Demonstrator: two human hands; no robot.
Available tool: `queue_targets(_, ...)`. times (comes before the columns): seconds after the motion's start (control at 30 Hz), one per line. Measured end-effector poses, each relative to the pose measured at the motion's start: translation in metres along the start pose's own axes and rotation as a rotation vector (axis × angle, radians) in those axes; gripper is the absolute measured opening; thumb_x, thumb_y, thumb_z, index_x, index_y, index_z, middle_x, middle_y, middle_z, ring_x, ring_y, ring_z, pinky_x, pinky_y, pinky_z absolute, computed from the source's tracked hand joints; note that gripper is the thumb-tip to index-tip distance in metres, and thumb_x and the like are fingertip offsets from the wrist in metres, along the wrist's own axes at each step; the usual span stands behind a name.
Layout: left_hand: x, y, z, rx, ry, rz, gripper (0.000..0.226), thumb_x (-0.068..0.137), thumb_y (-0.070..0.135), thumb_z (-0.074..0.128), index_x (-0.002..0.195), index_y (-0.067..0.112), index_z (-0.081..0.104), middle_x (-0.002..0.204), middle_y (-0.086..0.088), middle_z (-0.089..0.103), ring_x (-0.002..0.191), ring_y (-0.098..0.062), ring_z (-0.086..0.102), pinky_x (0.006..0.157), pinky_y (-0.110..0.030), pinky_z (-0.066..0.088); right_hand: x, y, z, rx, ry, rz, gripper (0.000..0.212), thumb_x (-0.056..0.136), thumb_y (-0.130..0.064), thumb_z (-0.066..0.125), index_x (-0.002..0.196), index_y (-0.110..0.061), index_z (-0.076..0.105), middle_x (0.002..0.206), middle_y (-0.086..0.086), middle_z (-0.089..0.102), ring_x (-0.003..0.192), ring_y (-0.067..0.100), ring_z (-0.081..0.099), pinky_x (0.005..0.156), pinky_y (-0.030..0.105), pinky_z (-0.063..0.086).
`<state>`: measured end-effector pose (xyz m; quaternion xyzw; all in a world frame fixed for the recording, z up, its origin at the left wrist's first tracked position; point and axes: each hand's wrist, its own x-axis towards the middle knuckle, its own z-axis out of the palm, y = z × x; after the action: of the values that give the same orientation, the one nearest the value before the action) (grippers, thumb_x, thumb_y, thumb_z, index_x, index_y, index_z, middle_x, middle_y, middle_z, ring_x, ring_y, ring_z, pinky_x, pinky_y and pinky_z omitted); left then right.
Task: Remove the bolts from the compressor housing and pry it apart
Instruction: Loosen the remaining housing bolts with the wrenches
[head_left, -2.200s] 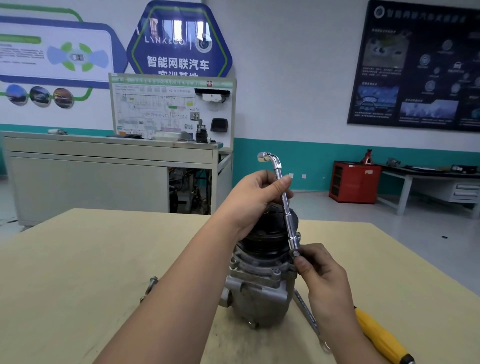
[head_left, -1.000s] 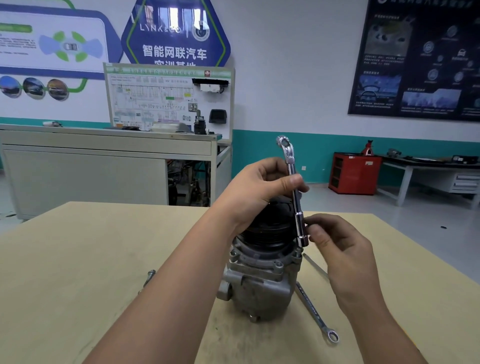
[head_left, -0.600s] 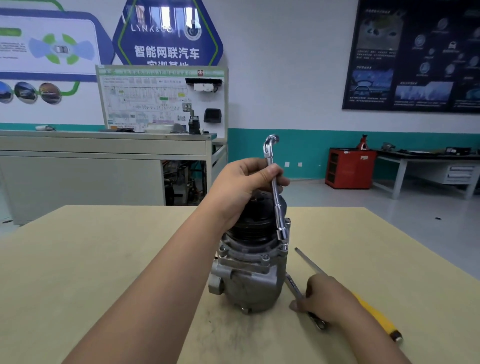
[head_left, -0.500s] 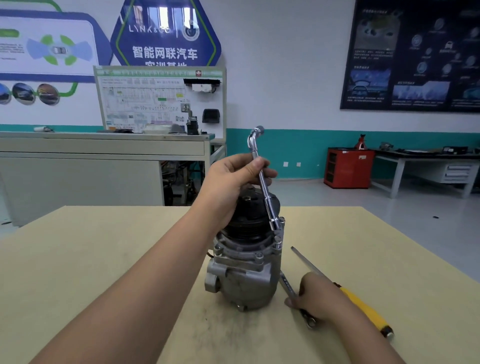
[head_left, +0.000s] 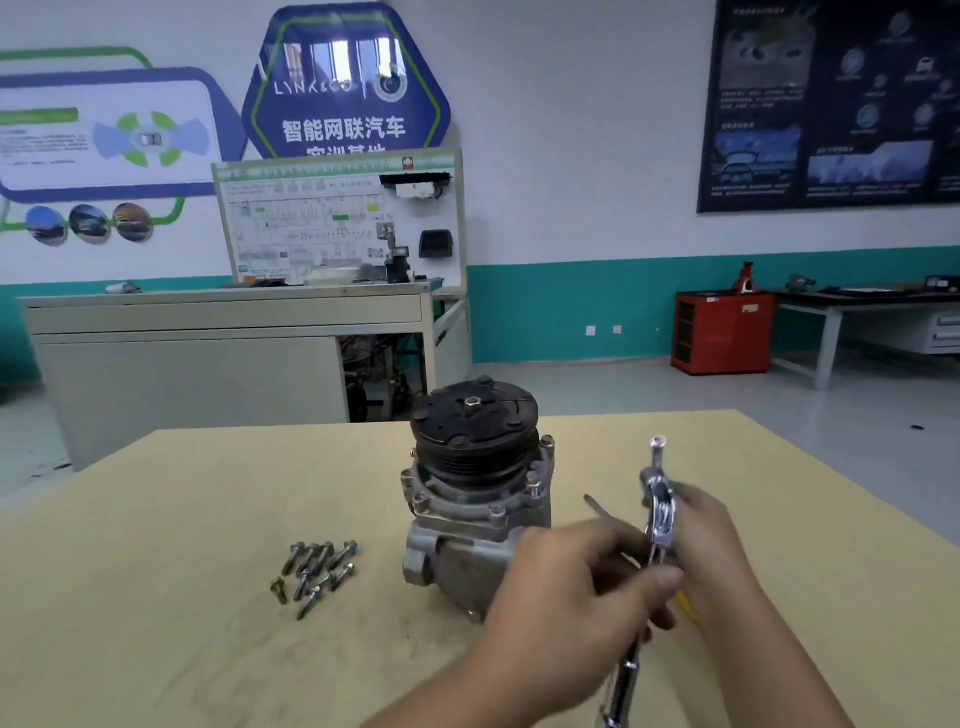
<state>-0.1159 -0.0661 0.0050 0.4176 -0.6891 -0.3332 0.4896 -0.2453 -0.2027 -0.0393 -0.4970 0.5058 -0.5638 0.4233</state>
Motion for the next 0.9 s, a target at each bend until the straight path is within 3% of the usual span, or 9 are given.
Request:
queue_targets(0.13, 0.017, -0.048, 0.03, 0.23, 0.103, -0.184, 0.019, 0.091, 0.026, 0.062, 0.073, 0.027, 0.055, 0.056, 0.01, 0.064, 0.04, -0.005, 0.053, 0.049, -0.018, 0.047, 0.002, -0.006, -0.01, 0.517, 0.004, 0.03, 0.029, 0.098, -0.02, 0.049, 0.071, -0.008, 0.05, 0.04, -0.009, 0.033, 0.033, 0.004, 0.024, 0.034, 0.014, 0.016)
queue_targets(0.27, 0.043, -0.085, 0.041, 0.297, 0.216, -0.317, 0.017, 0.093, 0.027, 0.056, 0.076, 0.023, 0.054, 0.055, 0.007, 0.063, 0.04, -0.01, 0.053, 0.05, -0.02, 0.047, 0.003, -0.01, -0.013, 0.746, -0.137, 0.067, 0.028, 0.099, -0.02, 0.043, 0.074, -0.009, 0.05, 0.041, -0.008, 0.027, 0.031, 0.002, 0.021, 0.032, 0.013, 0.012)
queue_targets(0.37, 0.06, -0.103, 0.05, 0.41, 0.243, -0.386, 0.016, 0.093, 0.029, 0.053, 0.082, 0.02, 0.059, 0.069, 0.002, 0.069, 0.062, -0.02, 0.065, 0.068, -0.03, 0.055, -0.002, -0.013, -0.008, 0.778, -0.264, 0.085, 0.026, 0.098, -0.018, 0.04, 0.075, -0.01, 0.048, 0.043, -0.007, 0.03, 0.032, 0.003, 0.024, 0.033, 0.013, 0.014)
queue_targets(0.43, 0.066, -0.111, 0.054, 0.499, 0.257, -0.404, 0.014, 0.093, 0.03, 0.052, 0.093, 0.018, 0.059, 0.091, -0.004, 0.071, 0.087, -0.026, 0.066, 0.077, -0.033, 0.052, -0.007, -0.017, -0.003, 0.74, -0.333, 0.076, 0.024, 0.097, -0.017, 0.041, 0.075, -0.011, 0.049, 0.046, -0.006, 0.035, 0.035, 0.004, 0.027, 0.033, 0.013, 0.018)
queue_targets(0.5, 0.069, -0.117, 0.056, 0.565, 0.247, -0.403, 0.016, 0.094, 0.025, 0.048, 0.109, 0.019, 0.049, 0.105, -0.005, 0.066, 0.1, -0.027, 0.062, 0.076, -0.032, 0.045, -0.011, -0.019, 0.0, 0.718, -0.382, 0.066, 0.022, 0.096, -0.016, 0.041, 0.076, -0.011, 0.051, 0.049, -0.004, 0.04, 0.038, 0.006, 0.031, 0.035, 0.015, 0.022)
queue_targets(0.63, 0.069, -0.12, 0.059, 0.662, 0.206, -0.383, 0.027, 0.094, 0.011, 0.039, 0.12, 0.017, 0.035, 0.113, -0.008, 0.055, 0.106, -0.028, 0.055, 0.068, -0.033, 0.033, -0.017, -0.022, 0.002, 0.698, -0.422, 0.047, 0.019, 0.094, -0.015, 0.043, 0.079, -0.01, 0.053, 0.053, -0.001, 0.046, 0.043, 0.01, 0.037, 0.038, 0.018, 0.03)
queue_targets(0.77, 0.066, -0.117, 0.06, 0.813, 0.204, -0.38, 0.037, 0.092, 0.006, 0.037, 0.128, 0.016, 0.035, 0.122, -0.008, 0.044, 0.11, -0.027, 0.051, 0.083, -0.032, 0.039, -0.022, -0.024, 0.004, 0.676, -0.457, -0.003, 0.014, 0.08, -0.022, 0.054, 0.081, -0.008, 0.058, 0.057, 0.003, 0.055, 0.046, 0.012, 0.046, 0.042, 0.019, 0.036)
queue_targets(0.9, 0.056, -0.105, 0.062, 0.938, 0.155, -0.279, 0.041, 0.093, 0.011, 0.037, 0.133, 0.015, 0.033, 0.129, -0.008, 0.042, 0.113, -0.026, 0.044, 0.089, -0.032, 0.035, -0.024, -0.025, 0.006, 0.717, -0.478, -0.024, 0.016, 0.079, -0.02, 0.053, 0.084, -0.006, 0.06, 0.061, 0.007, 0.061, 0.052, 0.013, 0.053, 0.048, 0.019, 0.042)
